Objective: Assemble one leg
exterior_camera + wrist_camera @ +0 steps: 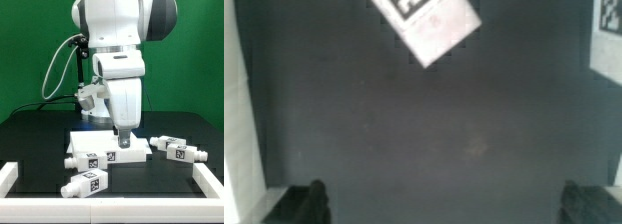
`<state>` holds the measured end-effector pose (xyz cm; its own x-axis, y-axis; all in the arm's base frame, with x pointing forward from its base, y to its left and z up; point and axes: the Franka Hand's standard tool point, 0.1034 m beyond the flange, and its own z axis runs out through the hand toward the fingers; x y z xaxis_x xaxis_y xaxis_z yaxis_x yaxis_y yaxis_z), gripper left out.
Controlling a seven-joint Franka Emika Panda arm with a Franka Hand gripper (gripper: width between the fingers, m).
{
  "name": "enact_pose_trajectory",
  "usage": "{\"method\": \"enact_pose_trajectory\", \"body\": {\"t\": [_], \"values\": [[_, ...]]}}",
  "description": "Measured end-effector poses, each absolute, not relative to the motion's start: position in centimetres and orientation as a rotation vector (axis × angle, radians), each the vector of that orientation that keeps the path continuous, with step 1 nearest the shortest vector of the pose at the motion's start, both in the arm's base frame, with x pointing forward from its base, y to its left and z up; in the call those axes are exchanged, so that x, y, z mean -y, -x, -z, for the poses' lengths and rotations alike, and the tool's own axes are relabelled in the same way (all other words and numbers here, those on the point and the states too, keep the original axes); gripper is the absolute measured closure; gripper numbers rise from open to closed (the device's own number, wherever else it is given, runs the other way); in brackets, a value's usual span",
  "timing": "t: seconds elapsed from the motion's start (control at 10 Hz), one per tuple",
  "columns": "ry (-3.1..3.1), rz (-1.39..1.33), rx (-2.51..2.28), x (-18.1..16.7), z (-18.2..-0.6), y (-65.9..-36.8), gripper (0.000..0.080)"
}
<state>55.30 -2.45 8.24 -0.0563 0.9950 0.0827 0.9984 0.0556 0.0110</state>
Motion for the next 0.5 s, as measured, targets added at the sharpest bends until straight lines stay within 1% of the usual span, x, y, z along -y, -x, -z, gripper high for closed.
{"method": "enact_pose_trajectory", "body": {"t": [0.1,0.3,0.5], "values": [[2.117,0.081,2.226,2.9,-7.6,-55.7,0.0151],[2.07,0.08,2.233,2.7,-5.7,-57.5,0.0151],[2.058,0.07,2.203,3.4,-3.7,-56.9,0.0151]]}}
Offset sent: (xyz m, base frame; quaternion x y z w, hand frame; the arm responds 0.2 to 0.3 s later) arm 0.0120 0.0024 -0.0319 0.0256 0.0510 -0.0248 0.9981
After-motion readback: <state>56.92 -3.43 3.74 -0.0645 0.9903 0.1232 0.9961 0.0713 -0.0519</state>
